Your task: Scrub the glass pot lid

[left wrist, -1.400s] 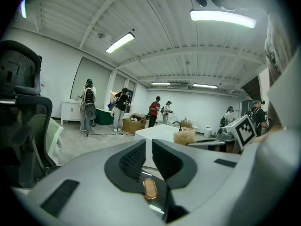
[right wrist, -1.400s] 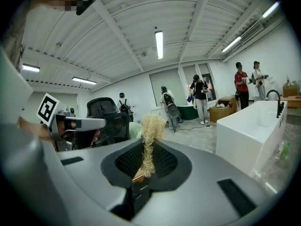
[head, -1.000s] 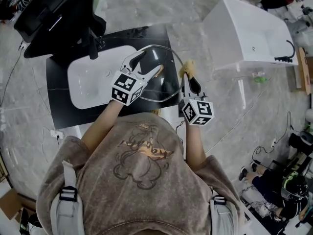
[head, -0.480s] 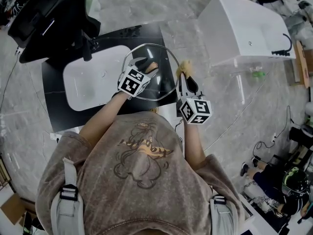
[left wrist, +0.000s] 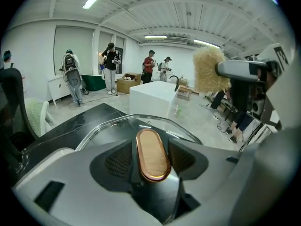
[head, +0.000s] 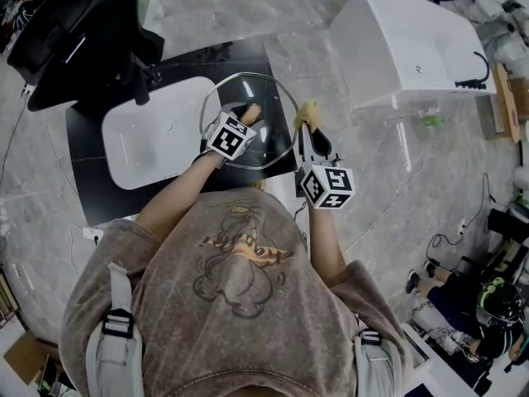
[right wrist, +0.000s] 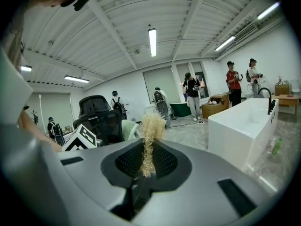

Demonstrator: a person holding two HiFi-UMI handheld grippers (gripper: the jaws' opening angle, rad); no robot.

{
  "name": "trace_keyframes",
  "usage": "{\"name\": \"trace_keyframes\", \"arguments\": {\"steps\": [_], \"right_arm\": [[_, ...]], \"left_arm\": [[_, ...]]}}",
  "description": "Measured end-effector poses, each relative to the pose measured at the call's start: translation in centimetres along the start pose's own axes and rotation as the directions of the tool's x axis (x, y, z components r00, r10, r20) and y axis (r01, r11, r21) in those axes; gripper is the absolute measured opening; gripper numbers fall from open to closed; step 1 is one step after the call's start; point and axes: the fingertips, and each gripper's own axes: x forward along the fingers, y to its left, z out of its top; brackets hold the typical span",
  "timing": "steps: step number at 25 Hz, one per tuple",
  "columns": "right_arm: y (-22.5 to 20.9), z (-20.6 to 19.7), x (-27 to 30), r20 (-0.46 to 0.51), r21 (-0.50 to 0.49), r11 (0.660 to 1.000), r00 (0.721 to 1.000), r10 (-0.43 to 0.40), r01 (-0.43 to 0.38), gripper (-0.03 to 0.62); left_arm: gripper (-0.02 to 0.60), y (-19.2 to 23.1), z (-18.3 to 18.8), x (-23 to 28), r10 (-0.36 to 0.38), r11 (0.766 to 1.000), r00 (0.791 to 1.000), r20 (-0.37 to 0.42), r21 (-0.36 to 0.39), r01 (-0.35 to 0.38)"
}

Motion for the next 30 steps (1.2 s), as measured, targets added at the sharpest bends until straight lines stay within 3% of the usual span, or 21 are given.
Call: {"name": "trace_keyframes", "arguments": {"steps": [4, 10, 14, 18, 23, 30], "right_arm": [[-0.2, -0.1, 0.2, -0.004, -0.001, 1.0, 1.0, -0.001, 0.001, 0.049], [-0.4, -0.5, 1.7, -0.043, -0.02, 0.999, 0.999, 0.033, -0.034, 0.049], [0.2, -0.7, 4.2, -0.092, -0.067, 0.991, 0.99, 0.109, -0.115, 0.049], [1.2, -0.7, 7.5, -0.17, -0.117, 0.966, 0.963, 0.21, -0.231, 0.049], [4.1, -1.4, 11.5, -0.298, -0.177, 0.894, 0.888, 0.35, -0.412, 0.049], [8.6, -5.1, 16.0, -0.51, -0.167, 0.744, 0.702, 0.496, -0.647, 0.049]], "left_arm": [[0.213, -0.1, -0.1, 0.1, 0.002, 1.0, 1.0, -0.01, -0.016, -0.003], [0.202, 0.1, -0.1, 0.5, 0.027, 0.999, 1.0, 0.004, -0.038, -0.027], [0.202, 0.0, -0.1, 0.3, 0.034, 0.998, 0.999, -0.002, -0.043, -0.034], [0.202, -0.1, -0.1, 0.3, 0.033, 0.998, 0.999, -0.004, -0.054, -0.033], [0.201, -0.1, 0.1, 0.3, 0.048, 0.997, 0.999, 0.005, -0.061, -0.048], [0.196, 0.0, -0.1, 0.4, 0.067, 0.995, 0.998, 0.022, -0.071, -0.065]]}}
